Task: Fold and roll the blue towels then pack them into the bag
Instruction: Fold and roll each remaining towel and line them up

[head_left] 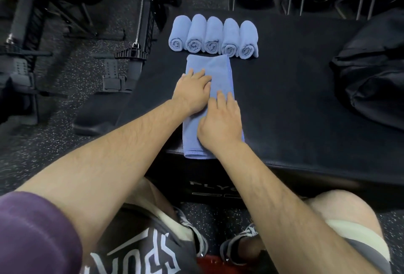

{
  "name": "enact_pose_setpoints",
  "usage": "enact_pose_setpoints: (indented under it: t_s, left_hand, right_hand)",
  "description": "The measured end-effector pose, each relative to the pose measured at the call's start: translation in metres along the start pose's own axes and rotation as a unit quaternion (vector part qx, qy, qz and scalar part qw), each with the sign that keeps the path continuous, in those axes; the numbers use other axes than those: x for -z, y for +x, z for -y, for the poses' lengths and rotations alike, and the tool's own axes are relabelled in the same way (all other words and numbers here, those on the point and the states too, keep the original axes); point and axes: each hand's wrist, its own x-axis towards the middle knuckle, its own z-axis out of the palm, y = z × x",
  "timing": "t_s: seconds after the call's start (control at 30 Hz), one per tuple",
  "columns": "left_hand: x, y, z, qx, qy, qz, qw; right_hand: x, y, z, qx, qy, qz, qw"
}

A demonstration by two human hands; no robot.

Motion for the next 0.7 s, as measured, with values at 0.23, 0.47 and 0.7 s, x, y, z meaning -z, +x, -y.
enact_pose_setpoints:
  t_s: [0.23,0.47,0.7]
  left_hand:
    - [0.000,0.035,0.002,0.006,0.030,0.087,0.996]
    - [0.004,0.075,-0.003,0.017,0.057,0.155,0.986]
    - [-0.001,0.072,0.001,0.010,0.051,0.128,0.990]
  right_hand:
    - [-0.027,0.038,-0.022,-0.013,0.005,0.032,0.999]
    - [-0.029,0.039,-0.021,-0.024,0.008,0.020,0.999]
    - [-0.031,0.038,-0.021,-0.024,0.008,0.015,1.000]
